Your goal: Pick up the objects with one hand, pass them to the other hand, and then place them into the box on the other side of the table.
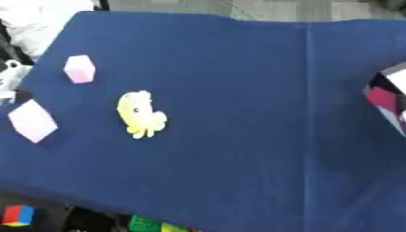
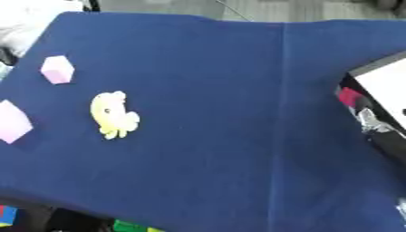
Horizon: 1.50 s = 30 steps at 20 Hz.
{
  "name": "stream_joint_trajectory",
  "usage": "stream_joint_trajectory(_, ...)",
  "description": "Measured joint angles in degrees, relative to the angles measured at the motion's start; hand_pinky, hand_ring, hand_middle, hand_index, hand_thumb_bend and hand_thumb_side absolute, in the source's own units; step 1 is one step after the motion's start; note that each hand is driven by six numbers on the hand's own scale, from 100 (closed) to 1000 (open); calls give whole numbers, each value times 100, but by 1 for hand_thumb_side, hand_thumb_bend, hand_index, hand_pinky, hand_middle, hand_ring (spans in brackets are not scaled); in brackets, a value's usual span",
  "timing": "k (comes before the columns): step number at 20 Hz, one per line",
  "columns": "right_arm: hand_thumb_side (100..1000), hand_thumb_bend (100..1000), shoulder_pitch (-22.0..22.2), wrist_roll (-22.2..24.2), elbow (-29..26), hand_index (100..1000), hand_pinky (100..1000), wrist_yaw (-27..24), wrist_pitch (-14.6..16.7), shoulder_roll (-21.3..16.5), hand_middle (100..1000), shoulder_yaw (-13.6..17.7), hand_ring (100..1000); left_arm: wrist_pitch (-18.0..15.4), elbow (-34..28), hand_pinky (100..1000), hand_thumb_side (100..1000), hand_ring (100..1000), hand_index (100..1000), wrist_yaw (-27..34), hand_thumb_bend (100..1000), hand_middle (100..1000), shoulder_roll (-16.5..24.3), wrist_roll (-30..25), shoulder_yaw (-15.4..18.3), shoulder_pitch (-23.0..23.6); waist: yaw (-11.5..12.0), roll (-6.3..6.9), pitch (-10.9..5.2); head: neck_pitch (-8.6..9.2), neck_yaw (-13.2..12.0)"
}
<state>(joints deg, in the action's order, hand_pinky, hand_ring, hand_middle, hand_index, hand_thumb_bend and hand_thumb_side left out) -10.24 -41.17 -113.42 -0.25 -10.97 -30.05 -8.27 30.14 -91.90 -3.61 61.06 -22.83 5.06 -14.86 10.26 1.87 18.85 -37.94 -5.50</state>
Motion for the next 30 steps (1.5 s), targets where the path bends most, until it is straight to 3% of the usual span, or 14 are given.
stream_joint_trajectory(5, 172, 498, 0, 32, 0, 765, 674, 0, -14, -1, 749, -44, 770, -74, 568, 973, 336, 950, 893, -484, 646, 877, 55, -445, -139, -328, -8, -13, 0, -18, -29)
stream_joint_trajectory(6, 172, 498, 0, 34, 0, 765, 674, 0, -15, -1, 749, -57, 769, -78, 672, 971, 299, 952, 893, -605, 671, 873, 55, -521, -166, -392, -16, -13, 0, -18, -38)
stream_joint_trajectory(7, 171, 499, 0, 35, 0, 765, 674, 0, -16, -1, 749, -65, 769, -81, 776, 969, 334, 953, 893, -725, 665, 873, 55, -592, -199, -439, -26, -13, 0, -19, -45)
stream_joint_trajectory(20, 168, 505, -25, 80, 0, 765, 673, 0, -54, 3, 748, -164, 768, -129, 1687, 956, 289, 966, 882, -2339, 731, 872, -154, -1187, -733, -867, -96, -28, 0, -21, -148)
stream_joint_trajectory(30, 167, 506, -29, 97, 0, 765, 673, -3, -76, 15, 748, -206, 768, -258, 1851, 959, 298, 962, 892, -2552, 710, 872, -314, -1330, -863, -1087, -105, -50, 15, -21, -174)
